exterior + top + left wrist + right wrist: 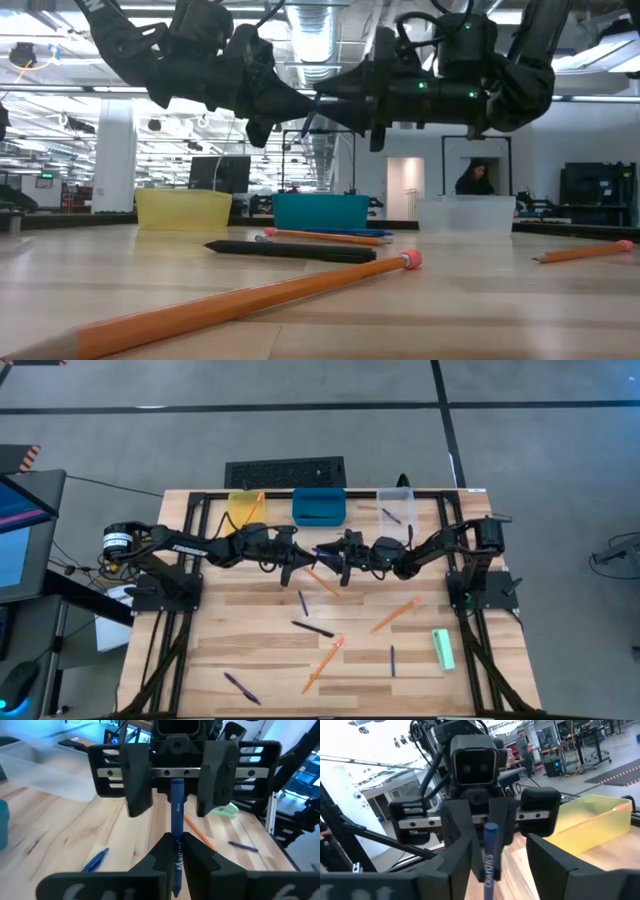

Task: Sort crayons/erasers/pens/pencils in bins
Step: Put the blue crayon into the transparent white bin

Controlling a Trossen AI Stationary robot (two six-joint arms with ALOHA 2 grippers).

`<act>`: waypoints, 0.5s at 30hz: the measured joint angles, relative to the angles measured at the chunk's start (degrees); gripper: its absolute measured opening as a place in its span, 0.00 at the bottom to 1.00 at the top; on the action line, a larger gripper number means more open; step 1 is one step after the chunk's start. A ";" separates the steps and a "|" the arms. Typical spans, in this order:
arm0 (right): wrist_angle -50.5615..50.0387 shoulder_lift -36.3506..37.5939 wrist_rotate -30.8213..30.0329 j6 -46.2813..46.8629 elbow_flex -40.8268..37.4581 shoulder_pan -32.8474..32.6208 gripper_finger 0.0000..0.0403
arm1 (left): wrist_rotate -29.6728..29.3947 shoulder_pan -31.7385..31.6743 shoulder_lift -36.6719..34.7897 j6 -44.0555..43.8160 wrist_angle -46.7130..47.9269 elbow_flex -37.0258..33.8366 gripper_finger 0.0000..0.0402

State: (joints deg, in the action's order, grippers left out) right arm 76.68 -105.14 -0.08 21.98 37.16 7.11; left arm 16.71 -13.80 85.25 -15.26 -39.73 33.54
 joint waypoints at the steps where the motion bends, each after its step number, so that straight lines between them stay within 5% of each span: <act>1: 0.00 0.00 0.00 0.00 0.18 -0.04 0.46 | -0.02 -0.02 0.00 -0.01 -0.06 0.00 0.04; 15: 0.04 0.00 0.30 0.00 0.19 0.02 0.24 | -0.20 0.00 0.00 -0.56 -0.32 0.00 0.04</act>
State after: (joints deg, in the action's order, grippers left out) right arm 76.73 -105.14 0.23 21.98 37.34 7.14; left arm 16.51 -13.80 85.25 -15.81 -40.05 33.54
